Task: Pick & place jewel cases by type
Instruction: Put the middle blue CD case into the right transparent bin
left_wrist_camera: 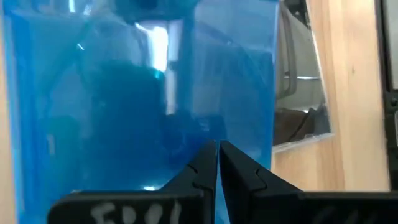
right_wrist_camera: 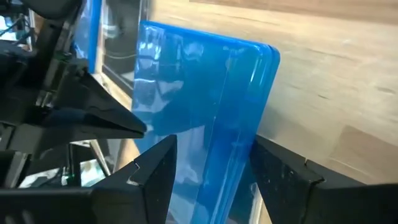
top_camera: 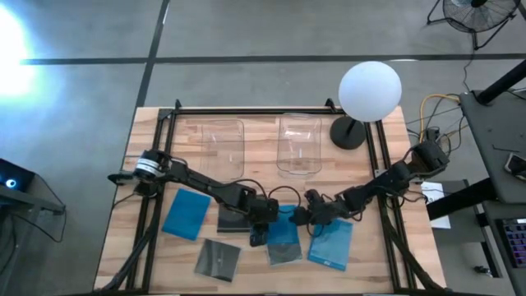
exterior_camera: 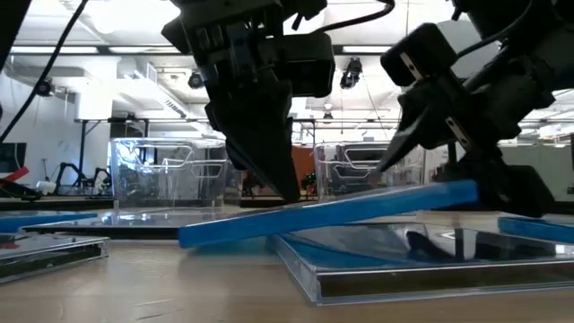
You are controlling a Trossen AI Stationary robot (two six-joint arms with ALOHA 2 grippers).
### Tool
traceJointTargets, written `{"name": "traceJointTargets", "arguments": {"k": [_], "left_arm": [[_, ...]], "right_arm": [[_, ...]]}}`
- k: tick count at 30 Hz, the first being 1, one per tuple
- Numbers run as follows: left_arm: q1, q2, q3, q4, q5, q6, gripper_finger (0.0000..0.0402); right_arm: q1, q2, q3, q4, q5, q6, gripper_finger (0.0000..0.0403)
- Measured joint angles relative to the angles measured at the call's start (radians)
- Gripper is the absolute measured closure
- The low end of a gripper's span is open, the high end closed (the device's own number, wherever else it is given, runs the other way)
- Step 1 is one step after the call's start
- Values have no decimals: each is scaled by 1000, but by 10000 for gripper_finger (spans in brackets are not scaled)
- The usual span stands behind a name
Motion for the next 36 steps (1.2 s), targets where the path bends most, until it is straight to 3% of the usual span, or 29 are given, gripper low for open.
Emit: {"name": "traceJointTargets", "arguments": {"k": [6, 14, 23, 36], "left_arm": [[0, -62, 3, -108, -91, 33, 401], [-5, -131, -14, -390, -100, 52, 401], [-24, -128, -90, -242, -18, 20, 401], [-14, -50, -87, -175, 14, 75, 401]], "right_arm": [[0, -2, 5, -22, 47, 8, 209], [-18, -4, 6, -64, 72, 13, 209], [-73, -20, 3, -122, 51, -4, 209], [-87, -20, -4, -152, -200, -13, 209]]}}
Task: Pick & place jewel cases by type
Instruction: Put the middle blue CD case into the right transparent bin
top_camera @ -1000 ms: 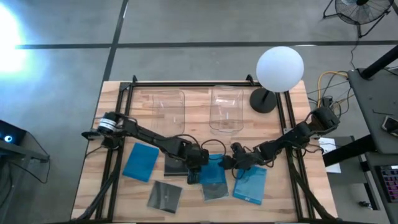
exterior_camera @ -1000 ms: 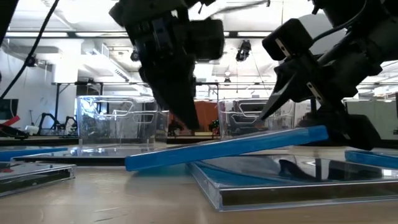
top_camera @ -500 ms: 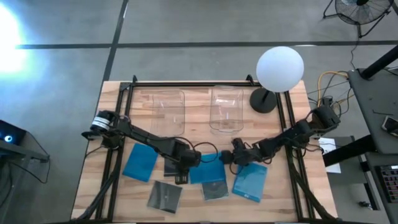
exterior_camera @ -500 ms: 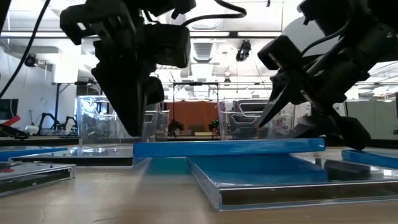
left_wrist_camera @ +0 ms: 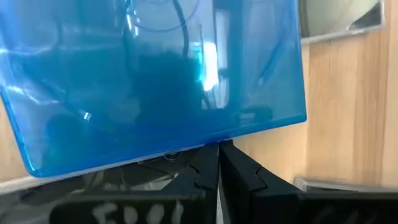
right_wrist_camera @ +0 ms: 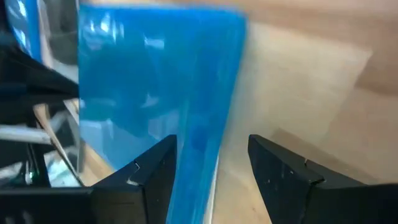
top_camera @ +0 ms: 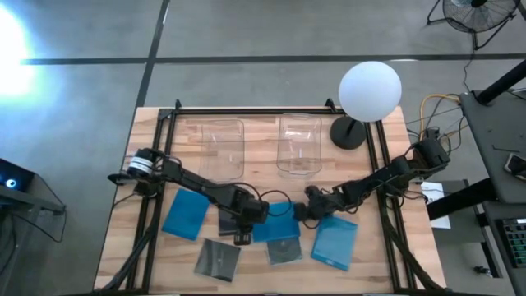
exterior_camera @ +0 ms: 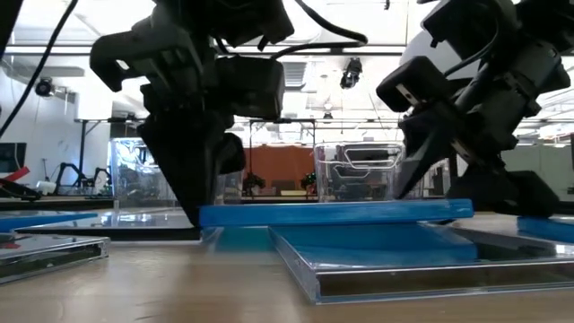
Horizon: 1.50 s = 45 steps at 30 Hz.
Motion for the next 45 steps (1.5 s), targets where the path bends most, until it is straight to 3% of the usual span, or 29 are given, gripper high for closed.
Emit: {"name": "traceJointTargets", "arguments": {"k": [7, 15, 21, 25, 30, 36, 40, 45], "left_arm": [[16, 8, 0, 44, 6, 38, 401], [53, 18, 0, 76, 13, 56, 401], [69, 14, 1, 71, -39, 60, 401], [68, -3, 1, 31, -107, 61, 401], [56, -63, -2, -39, -278, 40, 401], [57, -216, -2, -13, -377, -4, 401], [72, -306, -2, 35, -422, -12, 401], [95, -407, -1, 82, -443, -79, 401]], "right_arm": [[-23, 16, 1, 45, -26, 2, 209], [-75, 22, 32, 108, -3, -127, 210], [-65, -6, 32, 123, -8, -145, 242], [-49, -73, 32, 87, 39, -152, 291], [-43, -205, 31, -33, 101, -168, 370], [-38, -434, 30, -200, 147, -155, 371], [-29, -595, 30, -219, 259, -145, 371], [-49, -733, 32, -379, 636, -104, 373]]}}
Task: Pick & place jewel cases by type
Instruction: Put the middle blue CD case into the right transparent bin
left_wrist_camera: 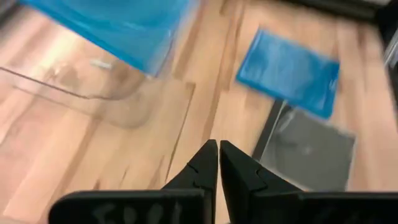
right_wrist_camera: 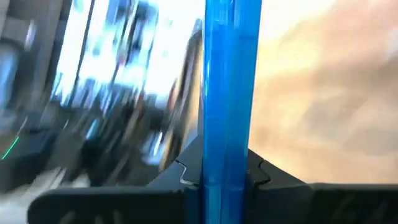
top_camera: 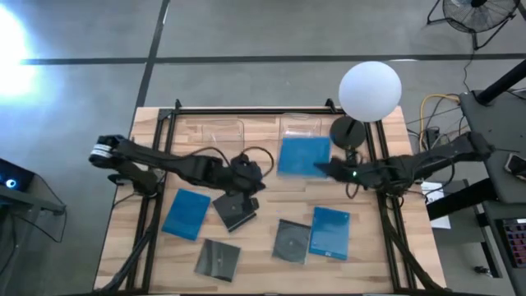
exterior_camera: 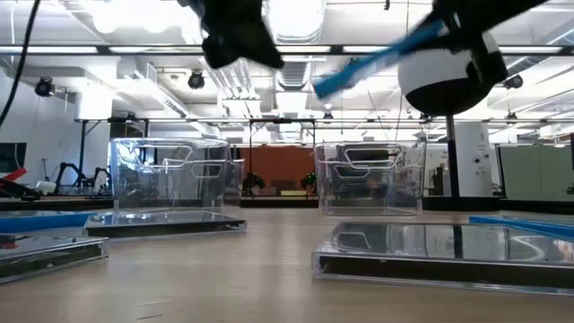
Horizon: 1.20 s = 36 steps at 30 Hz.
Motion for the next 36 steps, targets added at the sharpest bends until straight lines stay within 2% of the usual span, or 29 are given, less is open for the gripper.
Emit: {"name": "traceJointTargets", "arguments": {"k": [1, 3, 9, 14, 19, 22, 25, 27, 29, 31, 33, 36], "left_arm": [[3, -18, 0, -5, -8, -10, 401], [12, -51, 0, 2, -16, -29, 401], [19, -132, 0, -43, -52, -54, 401], [20, -181, -1, -123, -97, -103, 401], [20, -199, -2, -164, -101, -132, 401], [20, -199, -2, -170, -100, -135, 401], [20, -199, -2, -195, -99, -150, 401], [20, -198, -2, -209, -99, -156, 401], [20, -198, -2, -224, -98, -156, 401], [19, -198, -2, -226, -99, -155, 401], [19, -198, -2, -228, -99, -155, 401], [19, -198, -5, -229, -99, -147, 401]], "right_arm": [[-21, -8, 0, -58, 43, 16, 373], [-74, -2, -2, -128, 48, 30, 373], [-231, 72, 8, -131, -134, -91, 373], [-350, 139, 94, -189, -244, -291, 373], [-484, 247, 182, -219, -492, -376, 373], [-546, 322, 248, -263, -610, -535, 374], [-564, 392, 363, -407, -598, -660, 374], [-569, 431, 428, -492, -578, -640, 374], [-576, 462, 474, -507, -619, -676, 374], [-578, 492, 521, -523, -693, -799, 374], [-567, 534, 584, -623, -722, -927, 374], [-539, 603, 686, -853, -625, -1112, 374]]}}
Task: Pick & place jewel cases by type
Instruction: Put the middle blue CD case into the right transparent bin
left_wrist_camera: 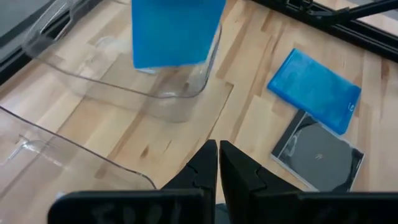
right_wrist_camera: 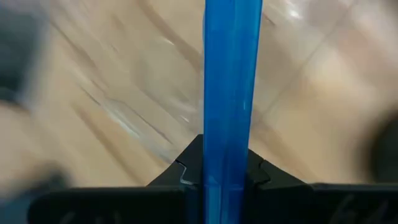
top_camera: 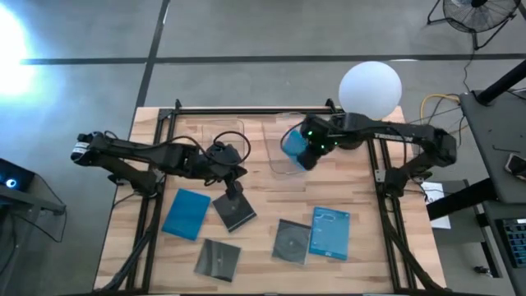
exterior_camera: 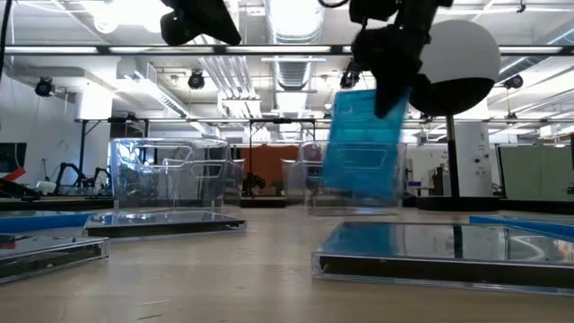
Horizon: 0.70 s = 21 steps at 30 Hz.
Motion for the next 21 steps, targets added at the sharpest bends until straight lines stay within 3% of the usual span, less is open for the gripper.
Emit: {"name": "traceJointTargets", "arguments": {"k": [4, 8, 10, 15, 17, 21], "left_arm": [[0, 0, -19, 3, 0, 10, 401], [0, 0, -52, 13, 0, -1, 401], [0, 0, -67, 13, 0, -17, 401], [0, 0, -80, 18, 0, -33, 401], [0, 0, -80, 32, 0, -36, 401], [0, 0, -80, 64, 0, -36, 401]], "right_arm": [[31, 69, 115, -139, 61, -284, 374], [67, 138, 212, -155, -35, -486, 374], [77, 172, 257, -183, -112, -535, 374], [113, 262, 334, -335, -170, -618, 374], [120, 290, 353, -342, -261, -633, 374], [127, 340, 392, -334, -343, -651, 374]]}}
